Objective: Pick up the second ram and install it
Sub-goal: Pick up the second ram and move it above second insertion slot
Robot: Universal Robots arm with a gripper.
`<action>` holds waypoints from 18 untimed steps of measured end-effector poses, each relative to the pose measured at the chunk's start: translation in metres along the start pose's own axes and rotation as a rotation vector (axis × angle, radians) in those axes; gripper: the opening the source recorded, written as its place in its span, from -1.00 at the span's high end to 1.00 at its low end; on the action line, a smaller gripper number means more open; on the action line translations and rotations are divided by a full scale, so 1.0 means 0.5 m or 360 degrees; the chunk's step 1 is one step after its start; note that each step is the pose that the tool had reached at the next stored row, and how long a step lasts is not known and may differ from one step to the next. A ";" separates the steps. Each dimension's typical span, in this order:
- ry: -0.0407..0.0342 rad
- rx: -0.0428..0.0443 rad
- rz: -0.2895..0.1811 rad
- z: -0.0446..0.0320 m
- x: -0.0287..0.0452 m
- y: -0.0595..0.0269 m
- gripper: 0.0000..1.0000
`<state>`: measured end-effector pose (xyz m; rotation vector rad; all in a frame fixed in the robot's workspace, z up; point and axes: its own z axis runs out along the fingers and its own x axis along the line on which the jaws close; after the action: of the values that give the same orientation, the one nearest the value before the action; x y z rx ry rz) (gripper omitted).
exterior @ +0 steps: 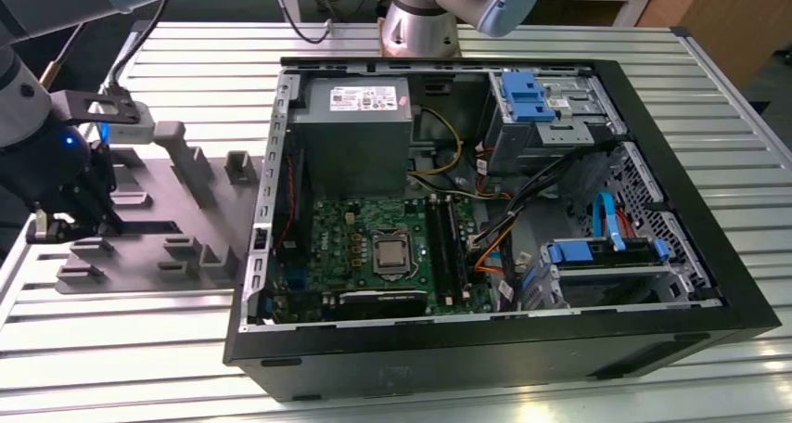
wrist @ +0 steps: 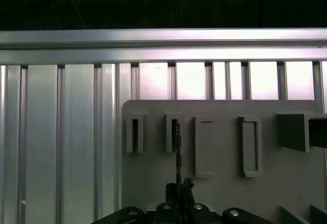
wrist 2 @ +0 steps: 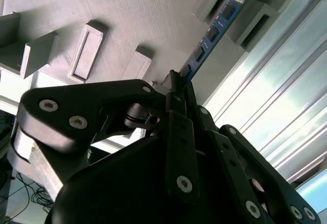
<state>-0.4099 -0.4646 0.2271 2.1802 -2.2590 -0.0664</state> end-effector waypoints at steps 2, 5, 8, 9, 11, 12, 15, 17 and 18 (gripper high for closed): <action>0.0000 0.0000 0.0000 -0.004 0.000 0.000 0.72; 0.0000 0.0000 0.0000 -0.013 0.000 0.000 0.72; 0.0000 0.0000 0.0000 -0.023 -0.001 0.001 0.72; 0.0000 0.0000 0.0000 -0.025 -0.001 0.001 0.72; 0.0000 0.0000 0.0000 -0.029 -0.001 0.001 0.72; 0.0000 0.0000 0.0000 -0.031 -0.001 0.001 0.72; 0.0000 0.0000 0.0000 -0.039 -0.001 0.001 0.72; 0.0000 0.0000 0.0000 -0.042 -0.001 0.001 0.72; 0.0000 0.0000 0.0000 -0.042 -0.001 0.001 0.72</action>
<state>-0.4099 -0.4646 0.2480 2.1804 -2.2592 -0.0664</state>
